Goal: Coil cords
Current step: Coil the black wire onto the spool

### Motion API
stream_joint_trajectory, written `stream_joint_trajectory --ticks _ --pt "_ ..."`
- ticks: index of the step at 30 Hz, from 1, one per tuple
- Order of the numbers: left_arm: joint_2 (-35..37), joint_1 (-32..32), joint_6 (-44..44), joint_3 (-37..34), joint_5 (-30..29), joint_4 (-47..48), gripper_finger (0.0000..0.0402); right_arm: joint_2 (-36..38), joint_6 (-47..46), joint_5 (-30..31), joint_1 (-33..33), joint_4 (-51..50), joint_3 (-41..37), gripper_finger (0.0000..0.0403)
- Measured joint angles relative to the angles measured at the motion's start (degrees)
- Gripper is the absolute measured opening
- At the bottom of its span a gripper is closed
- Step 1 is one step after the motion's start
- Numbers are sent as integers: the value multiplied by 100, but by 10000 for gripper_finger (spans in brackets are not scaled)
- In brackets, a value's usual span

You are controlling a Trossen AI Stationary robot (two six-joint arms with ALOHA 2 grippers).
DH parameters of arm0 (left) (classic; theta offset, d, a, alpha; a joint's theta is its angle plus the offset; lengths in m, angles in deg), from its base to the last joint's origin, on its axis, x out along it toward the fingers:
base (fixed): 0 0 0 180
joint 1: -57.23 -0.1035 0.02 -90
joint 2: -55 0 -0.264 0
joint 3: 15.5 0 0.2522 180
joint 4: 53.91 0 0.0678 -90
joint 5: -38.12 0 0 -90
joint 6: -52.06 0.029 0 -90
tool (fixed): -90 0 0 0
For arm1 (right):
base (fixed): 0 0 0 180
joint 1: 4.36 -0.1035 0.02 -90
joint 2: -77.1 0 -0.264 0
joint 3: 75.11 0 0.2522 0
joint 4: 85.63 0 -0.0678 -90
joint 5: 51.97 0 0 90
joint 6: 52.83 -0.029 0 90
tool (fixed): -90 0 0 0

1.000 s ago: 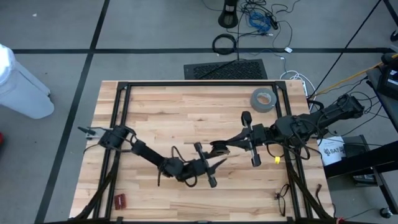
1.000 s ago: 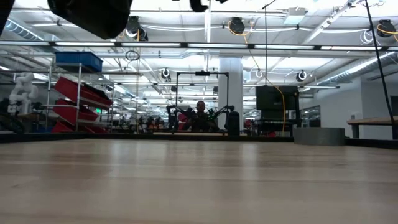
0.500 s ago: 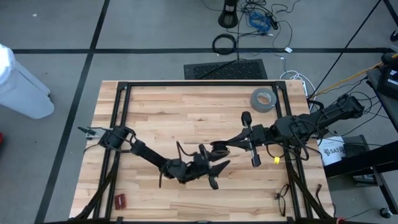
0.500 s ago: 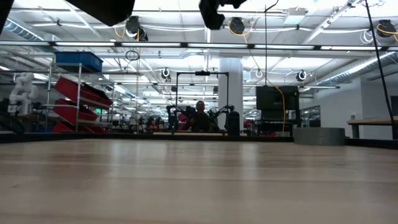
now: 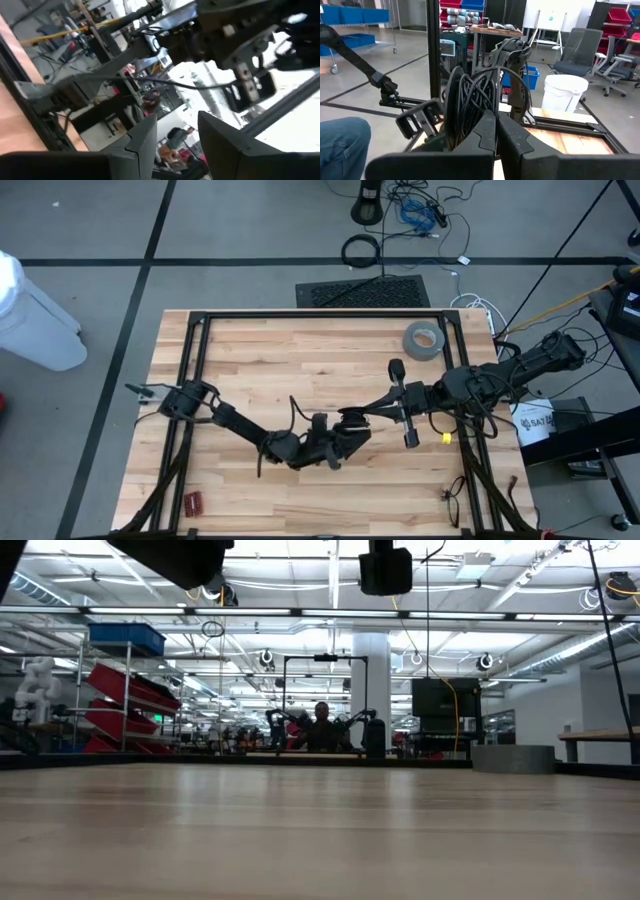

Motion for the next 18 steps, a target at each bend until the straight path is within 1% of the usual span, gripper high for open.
stream_joint_trajectory --ticks 4,8,11,15,18 --pt "0 8 190 0 13 8 148 0 72 -1 0 -2 -1 0" --pt "0 -30 850 0 -366 -2 148 0 72 -36 -29 -58 0 0" --pt "0 -30 1741 0 -371 18 148 0 92 -37 -77 -71 0 0" --pt "-2 140 3012 0 -381 246 148 0 117 -36 -125 -79 -2 0" --pt "-2 277 4030 -2 -697 352 148 0 132 -36 -127 -92 0 0"
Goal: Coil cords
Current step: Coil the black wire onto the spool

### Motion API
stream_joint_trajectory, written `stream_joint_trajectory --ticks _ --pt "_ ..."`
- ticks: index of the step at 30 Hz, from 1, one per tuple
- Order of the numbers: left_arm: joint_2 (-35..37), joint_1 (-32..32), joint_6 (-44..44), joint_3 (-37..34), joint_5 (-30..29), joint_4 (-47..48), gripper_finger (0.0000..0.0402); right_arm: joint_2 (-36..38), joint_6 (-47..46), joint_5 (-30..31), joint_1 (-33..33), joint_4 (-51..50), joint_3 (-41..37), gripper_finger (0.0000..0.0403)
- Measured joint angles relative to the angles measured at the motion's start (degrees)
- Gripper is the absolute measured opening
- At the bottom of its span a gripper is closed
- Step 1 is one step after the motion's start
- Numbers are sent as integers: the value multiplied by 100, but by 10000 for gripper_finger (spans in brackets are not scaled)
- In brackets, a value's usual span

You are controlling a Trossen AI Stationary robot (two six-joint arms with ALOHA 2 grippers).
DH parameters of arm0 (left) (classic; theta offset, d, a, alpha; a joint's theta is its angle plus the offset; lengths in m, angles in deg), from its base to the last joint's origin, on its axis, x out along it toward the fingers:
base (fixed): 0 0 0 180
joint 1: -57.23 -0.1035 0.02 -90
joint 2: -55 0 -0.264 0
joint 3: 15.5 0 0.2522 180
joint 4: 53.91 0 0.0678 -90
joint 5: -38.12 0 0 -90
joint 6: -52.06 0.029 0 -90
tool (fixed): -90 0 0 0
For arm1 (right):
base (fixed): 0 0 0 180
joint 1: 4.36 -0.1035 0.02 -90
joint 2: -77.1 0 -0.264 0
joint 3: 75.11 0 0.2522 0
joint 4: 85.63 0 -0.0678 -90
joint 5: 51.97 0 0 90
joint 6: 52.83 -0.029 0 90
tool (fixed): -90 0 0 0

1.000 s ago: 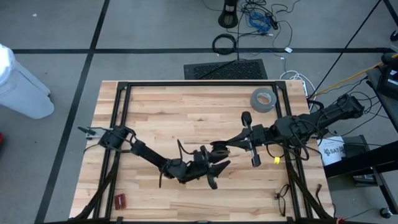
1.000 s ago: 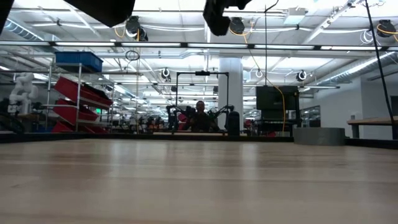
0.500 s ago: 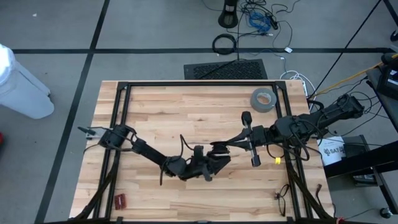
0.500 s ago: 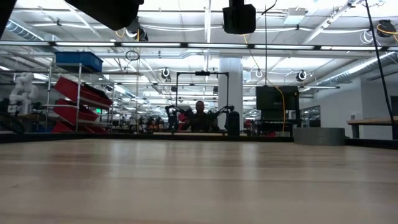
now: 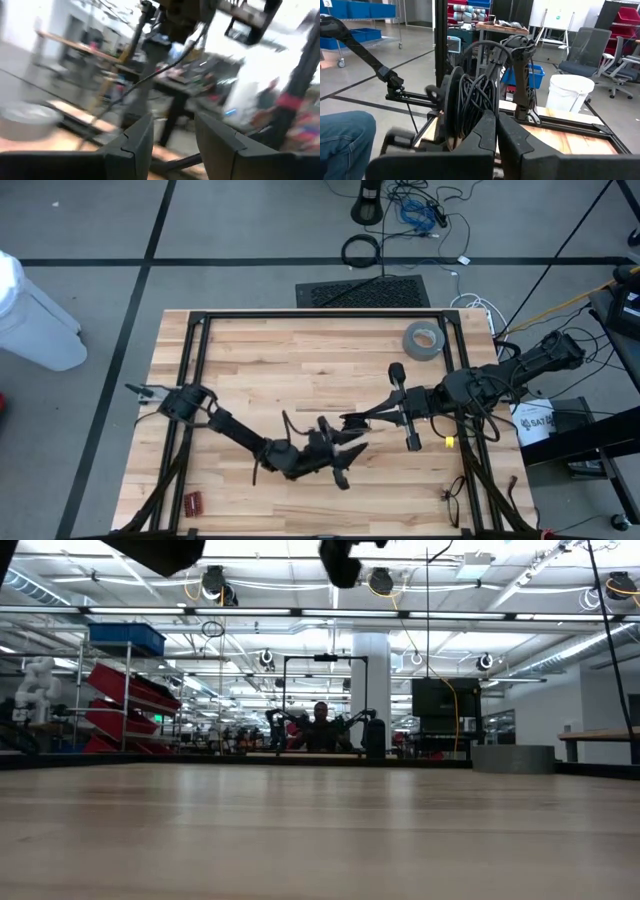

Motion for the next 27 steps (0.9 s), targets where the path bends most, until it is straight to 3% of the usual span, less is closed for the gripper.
stream_joint_trajectory --ticks 5,11,15,23,27 --pt "-4 147 1812 0 -1070 146 143 2 0 0 0 -23 0 0" --pt "-7 92 3496 0 -1182 137 133 1 -1 -134 4 -51 0 0" --pt "-7 -78 3665 0 -1160 139 132 2 -64 -160 4 -50 0 0" --pt "-7 -346 3627 1 -139 532 132 1 -79 -161 4 -89 0 0" --pt "-7 -351 3623 1 -101 670 132 0 -81 -162 4 -89 0 0"
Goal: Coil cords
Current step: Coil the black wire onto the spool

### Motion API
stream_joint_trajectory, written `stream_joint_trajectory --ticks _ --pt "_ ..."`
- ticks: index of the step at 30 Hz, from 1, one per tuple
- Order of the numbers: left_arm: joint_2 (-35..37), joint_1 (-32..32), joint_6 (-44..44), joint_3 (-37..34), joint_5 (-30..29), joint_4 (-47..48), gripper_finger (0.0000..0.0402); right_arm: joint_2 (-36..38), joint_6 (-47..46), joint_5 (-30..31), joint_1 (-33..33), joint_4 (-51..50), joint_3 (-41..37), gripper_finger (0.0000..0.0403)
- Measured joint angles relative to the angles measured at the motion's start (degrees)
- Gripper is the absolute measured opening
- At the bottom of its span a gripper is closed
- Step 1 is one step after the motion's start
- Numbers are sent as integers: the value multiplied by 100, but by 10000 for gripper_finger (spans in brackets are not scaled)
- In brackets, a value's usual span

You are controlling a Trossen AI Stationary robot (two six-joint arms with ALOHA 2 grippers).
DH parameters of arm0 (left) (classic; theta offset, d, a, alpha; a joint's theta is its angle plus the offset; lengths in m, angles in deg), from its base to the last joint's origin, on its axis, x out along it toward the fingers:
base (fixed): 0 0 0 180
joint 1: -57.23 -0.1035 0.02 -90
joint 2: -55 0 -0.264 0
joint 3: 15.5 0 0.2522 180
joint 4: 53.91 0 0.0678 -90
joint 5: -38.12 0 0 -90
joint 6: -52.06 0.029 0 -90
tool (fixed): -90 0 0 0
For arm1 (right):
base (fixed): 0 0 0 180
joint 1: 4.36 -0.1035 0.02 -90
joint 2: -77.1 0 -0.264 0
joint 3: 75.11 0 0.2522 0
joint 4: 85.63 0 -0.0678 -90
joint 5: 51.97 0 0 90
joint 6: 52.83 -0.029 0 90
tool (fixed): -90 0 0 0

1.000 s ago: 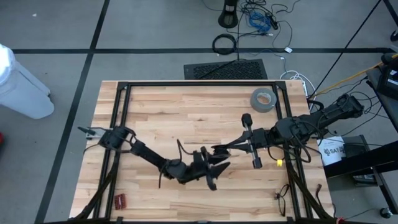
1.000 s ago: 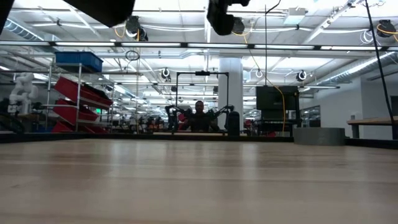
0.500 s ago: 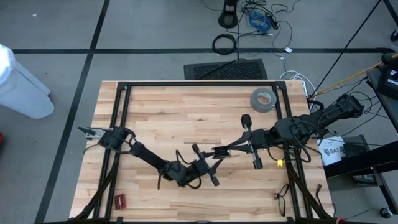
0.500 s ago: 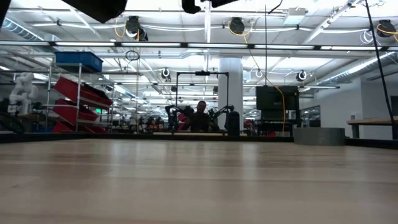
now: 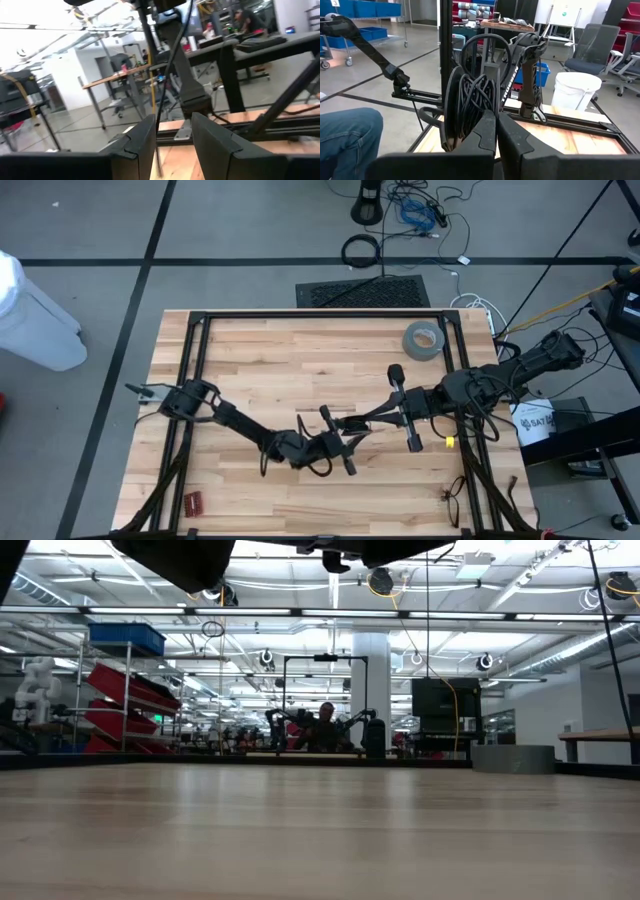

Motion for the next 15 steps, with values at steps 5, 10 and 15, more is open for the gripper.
stream_joint_trajectory --ticks 5,10,15 --pt "0 -2 1 1 -352 -8 132 0 0 0 0 0 0 0" --pt "0 -7 -10 1 -408 261 132 1 0 0 0 2 -1 0" --pt "0 0 -12 1 -411 282 131 2 0 0 0 4 -2 0"
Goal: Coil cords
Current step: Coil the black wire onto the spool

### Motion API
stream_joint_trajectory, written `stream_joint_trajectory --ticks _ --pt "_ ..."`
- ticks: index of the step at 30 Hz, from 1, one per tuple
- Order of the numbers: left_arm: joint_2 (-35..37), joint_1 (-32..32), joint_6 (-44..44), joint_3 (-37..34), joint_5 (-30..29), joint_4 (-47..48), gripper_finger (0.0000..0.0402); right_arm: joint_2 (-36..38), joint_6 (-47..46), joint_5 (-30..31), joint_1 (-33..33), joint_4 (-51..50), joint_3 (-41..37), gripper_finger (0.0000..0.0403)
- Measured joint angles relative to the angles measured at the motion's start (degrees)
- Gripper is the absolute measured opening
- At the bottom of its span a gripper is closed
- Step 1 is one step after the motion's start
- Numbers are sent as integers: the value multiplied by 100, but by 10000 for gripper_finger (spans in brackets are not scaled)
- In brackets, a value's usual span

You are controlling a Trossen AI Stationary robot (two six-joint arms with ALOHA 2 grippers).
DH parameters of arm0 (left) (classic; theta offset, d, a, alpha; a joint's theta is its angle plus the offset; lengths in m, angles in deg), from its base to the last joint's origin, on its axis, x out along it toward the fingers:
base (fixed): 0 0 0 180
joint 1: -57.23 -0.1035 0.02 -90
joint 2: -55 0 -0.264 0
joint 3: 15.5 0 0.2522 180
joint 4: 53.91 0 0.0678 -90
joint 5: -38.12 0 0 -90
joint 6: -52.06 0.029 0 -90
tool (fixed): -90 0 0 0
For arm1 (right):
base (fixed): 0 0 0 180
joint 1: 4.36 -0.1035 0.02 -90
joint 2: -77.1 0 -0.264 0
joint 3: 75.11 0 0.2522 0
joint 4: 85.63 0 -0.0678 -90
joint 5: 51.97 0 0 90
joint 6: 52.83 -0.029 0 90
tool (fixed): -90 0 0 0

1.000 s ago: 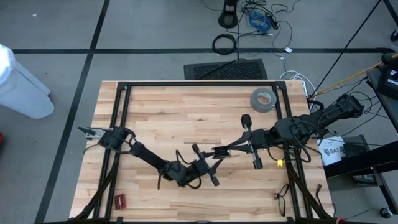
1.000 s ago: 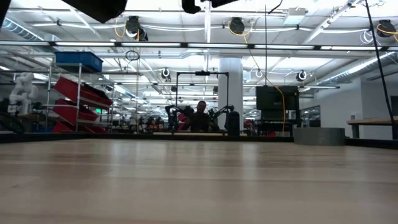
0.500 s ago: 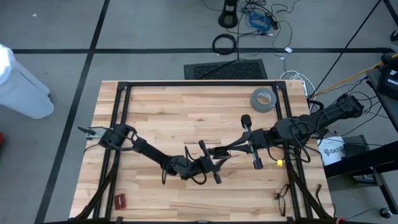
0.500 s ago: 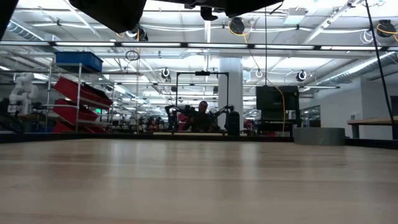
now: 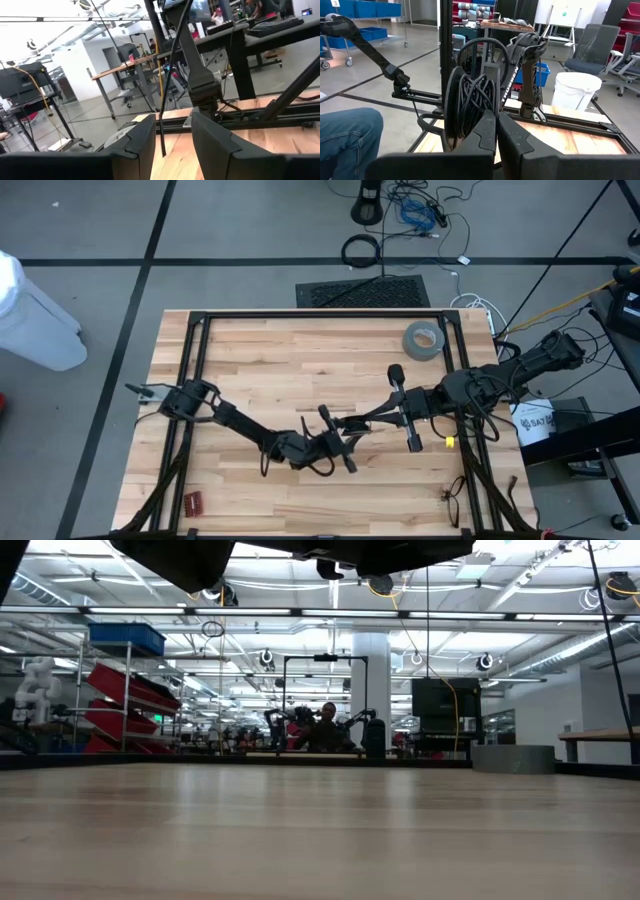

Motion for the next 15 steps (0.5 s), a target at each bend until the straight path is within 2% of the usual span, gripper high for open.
stream_joint_trajectory --ticks 4,12,15 --pt "0 -2 3 0 -112 -10 109 0 0 0 0 0 2 0" --pt "0 -2 -1 0 -128 -7 19 -1 6 -1 0 0 2 0" --pt "0 0 -1 0 -213 -8 8 0 9 -2 0 0 0 0"
